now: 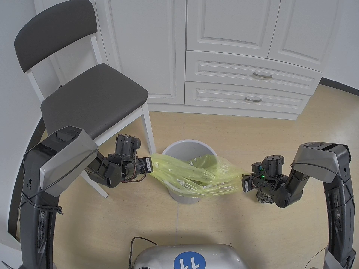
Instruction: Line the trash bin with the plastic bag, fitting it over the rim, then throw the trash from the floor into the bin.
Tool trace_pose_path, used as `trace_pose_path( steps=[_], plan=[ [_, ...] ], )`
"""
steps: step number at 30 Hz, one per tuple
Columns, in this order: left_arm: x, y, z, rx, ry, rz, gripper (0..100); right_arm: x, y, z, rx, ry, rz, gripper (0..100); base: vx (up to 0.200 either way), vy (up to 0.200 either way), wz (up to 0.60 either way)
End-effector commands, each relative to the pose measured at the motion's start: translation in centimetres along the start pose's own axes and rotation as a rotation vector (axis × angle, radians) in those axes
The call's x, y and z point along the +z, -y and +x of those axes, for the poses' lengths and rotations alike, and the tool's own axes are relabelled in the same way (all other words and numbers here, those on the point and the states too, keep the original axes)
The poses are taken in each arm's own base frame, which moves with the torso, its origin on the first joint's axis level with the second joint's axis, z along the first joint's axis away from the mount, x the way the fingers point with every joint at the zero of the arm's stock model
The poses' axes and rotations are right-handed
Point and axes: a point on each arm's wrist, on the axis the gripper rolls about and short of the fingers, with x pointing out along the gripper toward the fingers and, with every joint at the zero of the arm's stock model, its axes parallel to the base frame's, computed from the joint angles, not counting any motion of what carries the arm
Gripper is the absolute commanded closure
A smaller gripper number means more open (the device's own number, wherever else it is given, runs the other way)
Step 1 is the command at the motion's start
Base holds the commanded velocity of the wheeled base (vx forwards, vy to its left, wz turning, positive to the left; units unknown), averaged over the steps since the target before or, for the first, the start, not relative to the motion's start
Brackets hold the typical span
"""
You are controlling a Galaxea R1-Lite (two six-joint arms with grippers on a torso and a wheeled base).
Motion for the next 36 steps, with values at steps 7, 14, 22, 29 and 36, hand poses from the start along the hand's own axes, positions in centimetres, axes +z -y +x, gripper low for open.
trace_pose_path(
  steps=[7,14,22,29,36],
  plan=[
    [0.0,-0.3,0.3,0.004,0.005,-0.008,100,-0.5,-0.2,0.4,0.005,-0.009,0.002,100,0.0,0.0,0.0],
    [0.1,-0.3,0.2,0.004,0.008,-0.01,100,-0.5,-0.2,0.4,0.012,-0.004,0.003,0,0.0,0.0,0.0],
    [0.0,-0.3,0.0,0.003,0.008,-0.007,100,-0.7,0.2,0.1,0.062,-0.005,0.061,0,0.0,0.0,0.0],
    [0.1,-0.2,0.0,0.002,0.011,-0.008,100,-0.9,3.2,-2.3,0.26,0.015,0.123,0,0.0,0.0,0.0],
    [0.1,-0.4,0.2,0.006,0.01,-0.009,100,-1.5,6.0,-4.2,0.446,0.087,0.152,0,0.0,0.0,0.0]
  ],
)
